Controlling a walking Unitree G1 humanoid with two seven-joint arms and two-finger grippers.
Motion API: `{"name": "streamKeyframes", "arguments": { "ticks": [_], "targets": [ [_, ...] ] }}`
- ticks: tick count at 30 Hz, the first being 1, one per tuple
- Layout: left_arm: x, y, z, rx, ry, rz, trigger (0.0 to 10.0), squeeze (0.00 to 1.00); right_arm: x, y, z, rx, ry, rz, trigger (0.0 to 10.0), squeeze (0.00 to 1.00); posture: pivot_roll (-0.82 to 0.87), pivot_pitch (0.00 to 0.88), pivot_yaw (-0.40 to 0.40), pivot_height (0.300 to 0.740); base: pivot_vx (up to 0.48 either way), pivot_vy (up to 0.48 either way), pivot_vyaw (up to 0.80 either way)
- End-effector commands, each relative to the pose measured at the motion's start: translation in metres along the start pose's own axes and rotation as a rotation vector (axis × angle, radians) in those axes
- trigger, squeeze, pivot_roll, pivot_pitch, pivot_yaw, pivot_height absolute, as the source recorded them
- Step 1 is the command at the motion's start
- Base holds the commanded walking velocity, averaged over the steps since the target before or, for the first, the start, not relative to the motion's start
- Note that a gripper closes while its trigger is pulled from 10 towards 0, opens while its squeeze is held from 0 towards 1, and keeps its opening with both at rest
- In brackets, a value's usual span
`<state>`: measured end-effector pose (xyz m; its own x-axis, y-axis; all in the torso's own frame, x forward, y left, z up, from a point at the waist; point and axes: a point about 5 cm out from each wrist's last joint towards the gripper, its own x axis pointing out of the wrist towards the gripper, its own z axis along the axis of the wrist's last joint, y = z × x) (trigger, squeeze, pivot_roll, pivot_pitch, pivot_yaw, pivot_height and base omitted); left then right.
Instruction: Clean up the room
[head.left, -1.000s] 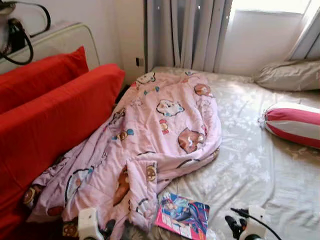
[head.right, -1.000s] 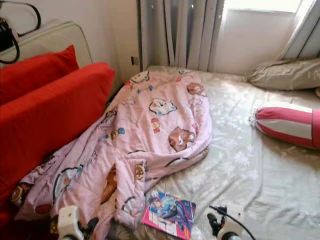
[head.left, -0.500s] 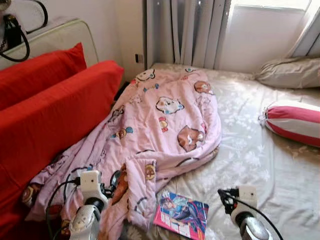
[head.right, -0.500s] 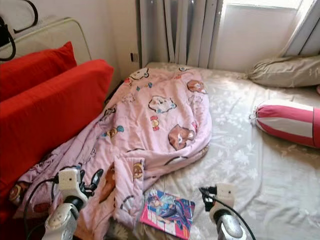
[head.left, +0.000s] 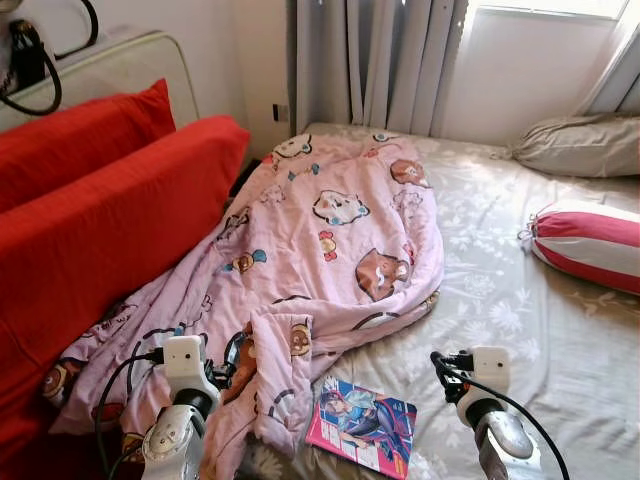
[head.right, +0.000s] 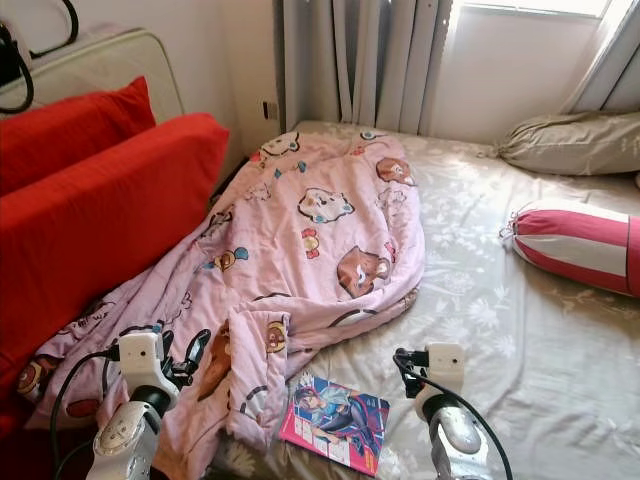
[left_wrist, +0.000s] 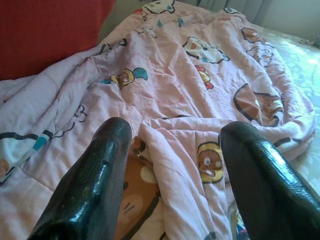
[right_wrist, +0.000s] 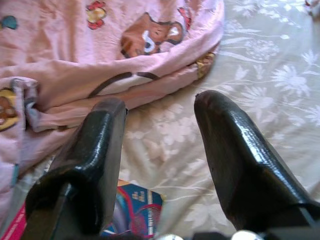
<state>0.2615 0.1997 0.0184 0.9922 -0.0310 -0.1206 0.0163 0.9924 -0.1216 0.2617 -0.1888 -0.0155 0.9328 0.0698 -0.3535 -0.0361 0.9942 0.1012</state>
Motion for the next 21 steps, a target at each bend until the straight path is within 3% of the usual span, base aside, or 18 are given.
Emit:
{"name": "streamKeyframes", "arguments": {
  "ticks": [1,13,21],
  "targets": [
    [-0.003,0.001,0.0,-0.003,0.005,0.001,10.0,0.0,0.0,0.003,0.002,-0.009,-0.017,0.009,10.0,0.0,0.11,0.0,-0.052,0.676,0.0,0.0,0.0],
    [-0.016,0.008,-0.01,0.008,0.05,-0.005,10.0,0.0,0.001,0.011,-0.001,0.002,-0.006,0.01,10.0,0.0,0.13,0.0,-0.041,0.651,0.0,0.0,0.0],
    [-0.017,0.008,-0.011,-0.004,0.058,-0.008,10.0,0.0,-0.002,0.014,-0.004,-0.01,-0.006,0.039,10.0,0.0,0.13,0.0,-0.048,0.651,0.0,0.0,0.0]
  ]
}}
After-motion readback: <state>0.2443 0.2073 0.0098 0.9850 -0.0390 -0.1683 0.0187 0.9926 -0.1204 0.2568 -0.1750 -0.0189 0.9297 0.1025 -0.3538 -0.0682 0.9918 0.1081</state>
